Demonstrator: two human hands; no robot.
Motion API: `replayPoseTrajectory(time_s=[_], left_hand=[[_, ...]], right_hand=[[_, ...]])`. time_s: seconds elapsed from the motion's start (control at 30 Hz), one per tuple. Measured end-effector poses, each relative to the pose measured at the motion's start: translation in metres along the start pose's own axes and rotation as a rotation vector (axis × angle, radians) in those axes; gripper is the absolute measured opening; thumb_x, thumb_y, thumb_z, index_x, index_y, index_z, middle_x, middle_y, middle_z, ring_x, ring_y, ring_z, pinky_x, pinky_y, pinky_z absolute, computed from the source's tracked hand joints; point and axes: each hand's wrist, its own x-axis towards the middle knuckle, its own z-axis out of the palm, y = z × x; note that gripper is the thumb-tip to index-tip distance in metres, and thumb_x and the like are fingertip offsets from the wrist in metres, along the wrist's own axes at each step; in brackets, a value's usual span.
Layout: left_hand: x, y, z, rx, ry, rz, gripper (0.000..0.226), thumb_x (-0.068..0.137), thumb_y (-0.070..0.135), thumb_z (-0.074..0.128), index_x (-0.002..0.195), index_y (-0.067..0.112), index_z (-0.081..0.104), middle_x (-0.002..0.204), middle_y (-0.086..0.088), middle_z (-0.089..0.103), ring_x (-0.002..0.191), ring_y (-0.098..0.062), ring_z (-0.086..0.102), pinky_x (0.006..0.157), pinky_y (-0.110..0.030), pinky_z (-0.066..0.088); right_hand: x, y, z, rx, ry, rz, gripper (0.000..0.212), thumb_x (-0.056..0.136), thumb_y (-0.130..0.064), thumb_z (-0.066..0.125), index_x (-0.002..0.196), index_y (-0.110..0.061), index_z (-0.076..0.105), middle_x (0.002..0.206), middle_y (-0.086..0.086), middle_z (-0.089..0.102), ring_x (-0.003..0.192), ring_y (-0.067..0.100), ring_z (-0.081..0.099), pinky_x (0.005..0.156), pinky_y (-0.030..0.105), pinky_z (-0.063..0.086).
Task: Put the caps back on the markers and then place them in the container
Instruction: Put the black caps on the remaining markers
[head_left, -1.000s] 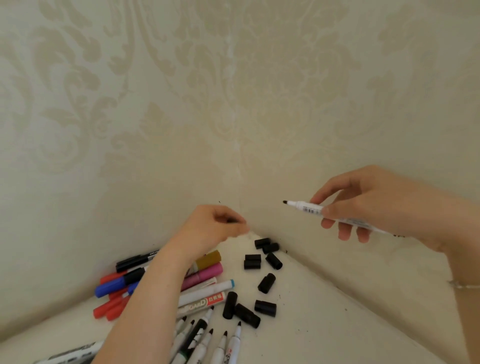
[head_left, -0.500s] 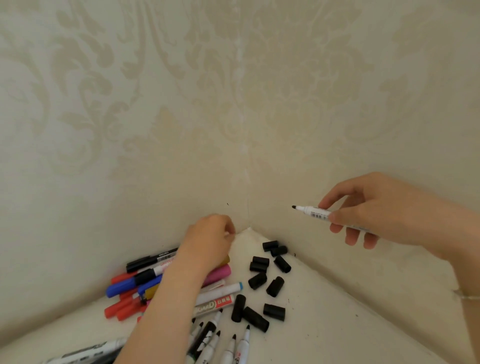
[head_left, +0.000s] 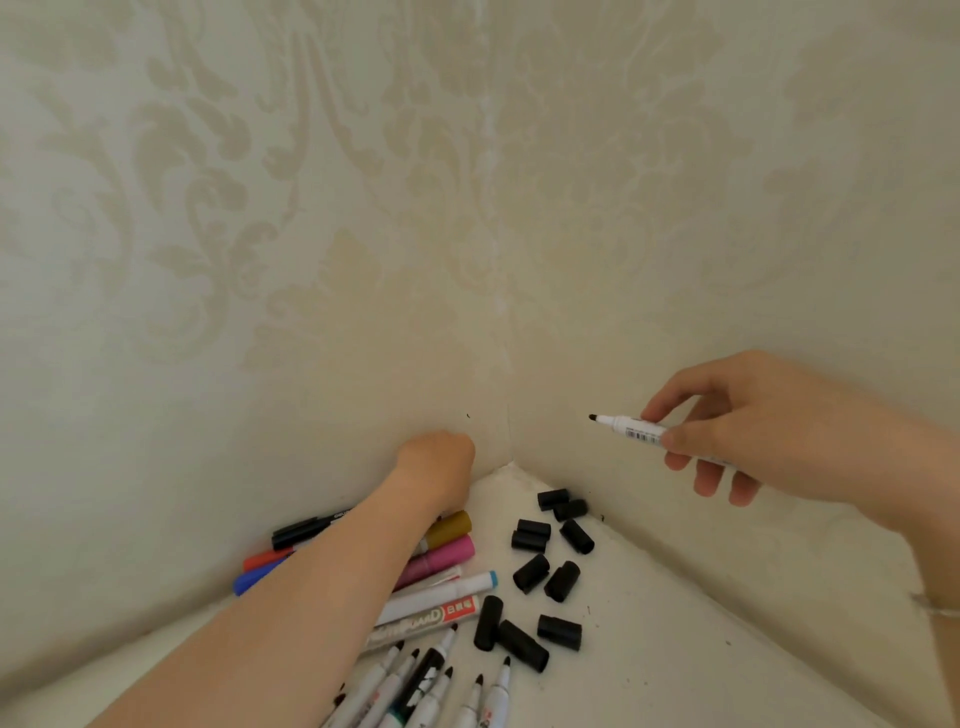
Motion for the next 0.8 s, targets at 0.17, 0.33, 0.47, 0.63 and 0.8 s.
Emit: replayPoseTrajectory(time_s=[0.17, 0.33, 0.47, 0.63, 0.8], left_hand=[[0.01, 0.016, 0.002, -0.218, -0.071, 0.079, 0.025, 0.089, 0.011, 0.06, 0.113, 0.007, 0.065, 0.112, -0.01, 0.065, 0.098, -0.023, 0.061, 0.082, -0.031, 0.05], [0.0, 0.033, -0.002, -0.514, -0.151, 0.283, 0.026, 0.086, 0.018, 0.069, 0.112, 0.017, 0.069, 0.115, -0.001, 0.066, 0.104, -0.016, 0.06, 0.087, -0.023, 0.045], [-0.018, 0.03, -0.013, -0.709, -0.1, 0.35, 0.023, 0.084, 0.018, 0.072, 0.107, 0.017, 0.071, 0.108, 0.0, 0.069, 0.095, -0.009, 0.062, 0.092, -0.024, 0.047], [-0.051, 0.025, -0.024, -1.021, -0.08, 0.412, 0.024, 0.079, 0.021, 0.077, 0.102, 0.027, 0.074, 0.098, 0.007, 0.071, 0.093, 0.0, 0.066, 0.097, -0.024, 0.045], [-0.09, 0.022, -0.041, -1.439, 0.057, 0.406, 0.026, 0.069, 0.008, 0.078, 0.094, 0.016, 0.075, 0.089, 0.001, 0.075, 0.083, -0.009, 0.071, 0.078, -0.015, 0.052]], right_hand=[[0.0, 0.0, -0.001, 0.008, 0.004, -0.012, 0.015, 0.089, -0.006, 0.057, 0.094, -0.017, 0.067, 0.074, 0.007, 0.071, 0.048, 0.009, 0.061, 0.043, 0.021, 0.048], [-0.001, 0.001, -0.004, 0.022, 0.018, -0.011, 0.016, 0.089, -0.006, 0.057, 0.093, -0.017, 0.067, 0.073, 0.006, 0.071, 0.048, 0.009, 0.062, 0.043, 0.021, 0.049], [-0.001, 0.001, -0.005, 0.022, 0.016, -0.01, 0.016, 0.089, -0.006, 0.056, 0.095, -0.017, 0.066, 0.074, 0.007, 0.07, 0.047, 0.008, 0.061, 0.042, 0.021, 0.049], [-0.003, 0.0, -0.007, 0.031, 0.016, -0.018, 0.016, 0.09, -0.006, 0.055, 0.094, -0.017, 0.067, 0.073, 0.007, 0.071, 0.046, 0.009, 0.06, 0.042, 0.021, 0.048], [-0.013, -0.008, -0.015, 0.116, -0.087, -0.086, 0.019, 0.085, -0.006, 0.061, 0.085, -0.021, 0.073, 0.07, 0.006, 0.072, 0.048, 0.015, 0.057, 0.041, 0.023, 0.043]])
